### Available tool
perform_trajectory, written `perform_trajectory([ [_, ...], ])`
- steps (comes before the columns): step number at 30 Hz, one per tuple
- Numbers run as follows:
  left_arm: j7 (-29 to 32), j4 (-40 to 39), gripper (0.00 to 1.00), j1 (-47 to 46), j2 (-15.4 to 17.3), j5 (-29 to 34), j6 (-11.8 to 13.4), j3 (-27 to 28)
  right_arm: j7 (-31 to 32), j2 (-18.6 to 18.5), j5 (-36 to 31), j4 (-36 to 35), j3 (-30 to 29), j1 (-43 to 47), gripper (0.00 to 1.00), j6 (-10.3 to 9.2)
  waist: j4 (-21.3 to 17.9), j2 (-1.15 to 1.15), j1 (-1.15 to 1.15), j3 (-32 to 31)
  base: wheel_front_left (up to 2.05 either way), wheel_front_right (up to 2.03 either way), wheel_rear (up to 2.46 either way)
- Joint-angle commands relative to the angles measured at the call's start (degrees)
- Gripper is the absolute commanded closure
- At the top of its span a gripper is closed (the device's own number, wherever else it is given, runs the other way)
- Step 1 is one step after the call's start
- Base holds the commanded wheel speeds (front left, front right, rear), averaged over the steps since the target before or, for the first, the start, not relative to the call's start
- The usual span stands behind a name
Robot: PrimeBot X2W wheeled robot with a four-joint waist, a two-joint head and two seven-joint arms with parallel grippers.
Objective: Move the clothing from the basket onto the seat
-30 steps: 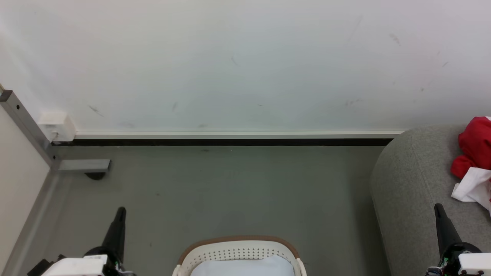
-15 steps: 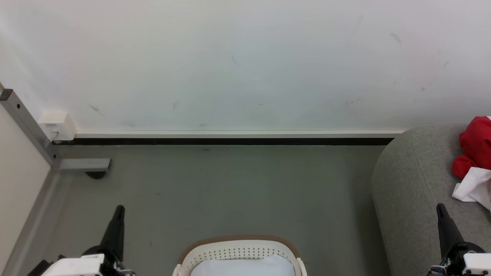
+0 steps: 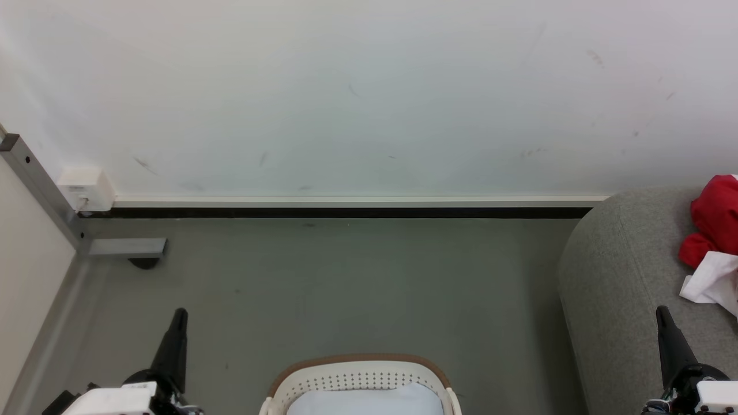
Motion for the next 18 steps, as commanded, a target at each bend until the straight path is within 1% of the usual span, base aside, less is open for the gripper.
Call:
perform_trajectory([
  [1, 0.06, 0.01, 1.0, -0.48, 0.1, -0.6, -0.11, 0.18, 0.09, 0.04, -0.19, 0.13, -0.18, -0.64, 1.0, -0.12, 0.0, 0.0, 0.0, 0.0, 0.0, 0.0, 0.0],
  [18, 0.13, 0.01, 1.0, -0.49, 0.06, -0.52, -0.11, 0.23, 0.27, 0.16, -0.31, 0.14, -0.35, -0.66, 1.0, -0.12, 0.0, 0.0, 0.0, 0.0, 0.0, 0.0, 0.0],
])
